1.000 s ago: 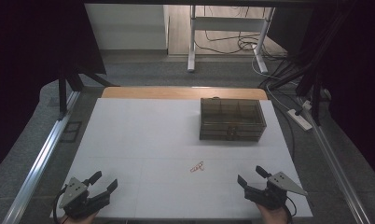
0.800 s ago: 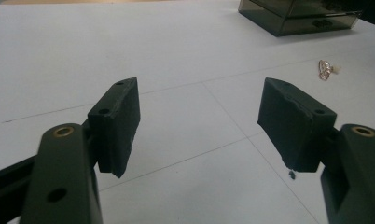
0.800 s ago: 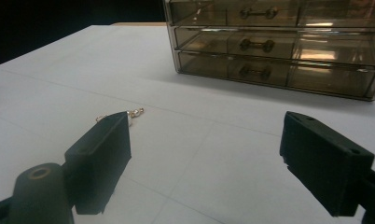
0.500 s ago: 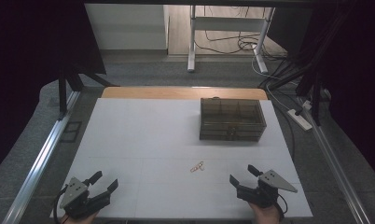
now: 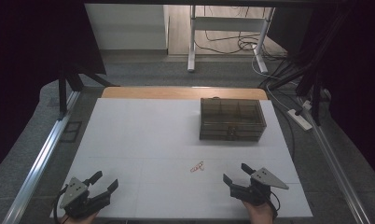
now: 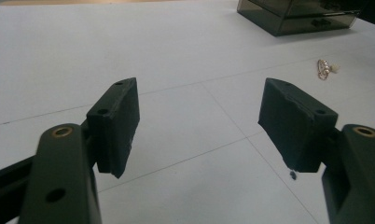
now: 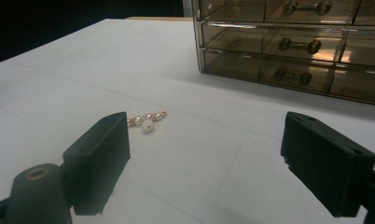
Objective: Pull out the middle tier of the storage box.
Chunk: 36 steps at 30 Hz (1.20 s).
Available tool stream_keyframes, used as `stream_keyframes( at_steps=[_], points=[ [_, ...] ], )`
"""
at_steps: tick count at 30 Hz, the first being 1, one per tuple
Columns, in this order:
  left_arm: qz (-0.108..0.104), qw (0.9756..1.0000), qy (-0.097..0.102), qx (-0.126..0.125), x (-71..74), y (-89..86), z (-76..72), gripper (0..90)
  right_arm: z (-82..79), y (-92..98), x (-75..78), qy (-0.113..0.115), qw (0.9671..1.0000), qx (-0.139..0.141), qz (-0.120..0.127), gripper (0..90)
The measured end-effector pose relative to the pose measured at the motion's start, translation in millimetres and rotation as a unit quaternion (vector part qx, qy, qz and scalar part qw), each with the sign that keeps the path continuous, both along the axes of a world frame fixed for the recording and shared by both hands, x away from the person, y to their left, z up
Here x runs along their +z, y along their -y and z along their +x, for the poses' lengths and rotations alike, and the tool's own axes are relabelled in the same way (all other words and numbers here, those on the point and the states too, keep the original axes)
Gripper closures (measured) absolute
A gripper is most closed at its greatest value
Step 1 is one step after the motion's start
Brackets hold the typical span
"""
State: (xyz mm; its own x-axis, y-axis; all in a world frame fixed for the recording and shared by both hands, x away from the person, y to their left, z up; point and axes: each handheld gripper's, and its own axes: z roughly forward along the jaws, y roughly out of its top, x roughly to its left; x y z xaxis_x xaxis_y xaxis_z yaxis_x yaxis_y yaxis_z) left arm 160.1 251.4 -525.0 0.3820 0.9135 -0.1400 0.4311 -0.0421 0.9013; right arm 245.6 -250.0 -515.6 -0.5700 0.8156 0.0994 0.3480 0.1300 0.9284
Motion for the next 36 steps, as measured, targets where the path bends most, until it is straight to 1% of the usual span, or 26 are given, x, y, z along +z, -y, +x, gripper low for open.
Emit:
stream_keyframes(
  at_steps=[8, 15, 16, 17, 20, 27, 32, 36],
  points=[
    [-0.001, 1.0000, 0.000, -0.001, 0.0, 0.1, 0.1, 29.6, 8.0, -3.6, 1.4, 0.006, 1.0000, -0.003, -0.001, 14.1],
    [-0.002, 1.0000, 0.000, -0.001, 0.0, -0.1, 0.1, 29.6, 13.5, -5.2, 1.3, 0.005, 1.0000, -0.006, 0.002, 12.5],
    [-0.002, 1.0000, 0.000, -0.001, -0.1, -0.1, 0.1, 29.6, 14.9, -6.0, 1.7, 0.008, 0.9999, -0.013, 0.000, 11.9],
    [-0.002, 1.0000, 0.000, -0.001, 0.0, -0.1, 0.1, 29.6, 14.9, -6.0, 1.7, 0.008, 0.9999, -0.013, 0.000, 11.9],
    [-0.003, 1.0000, 0.000, -0.001, 0.0, -0.1, 0.1, 29.6, 18.1, -6.9, 2.2, 0.003, 0.9996, -0.027, -0.004, 11.3],
    [-0.003, 1.0000, 0.000, -0.001, 0.0, -0.5, 0.0, 29.7, 25.0, -8.6, 3.0, -0.007, 0.9996, -0.029, 0.001, 8.6],
    [-0.003, 1.0000, 0.000, -0.001, -0.1, -0.5, -0.1, 29.7, 29.9, -8.4, 4.8, -0.005, 0.9993, -0.035, 0.008, 7.5],
    [-0.003, 1.0000, 0.000, -0.001, -0.1, -0.6, -0.1, 29.7, 35.3, -7.0, 9.2, -0.026, 0.9990, -0.035, 0.005, 8.0]
  ],
)
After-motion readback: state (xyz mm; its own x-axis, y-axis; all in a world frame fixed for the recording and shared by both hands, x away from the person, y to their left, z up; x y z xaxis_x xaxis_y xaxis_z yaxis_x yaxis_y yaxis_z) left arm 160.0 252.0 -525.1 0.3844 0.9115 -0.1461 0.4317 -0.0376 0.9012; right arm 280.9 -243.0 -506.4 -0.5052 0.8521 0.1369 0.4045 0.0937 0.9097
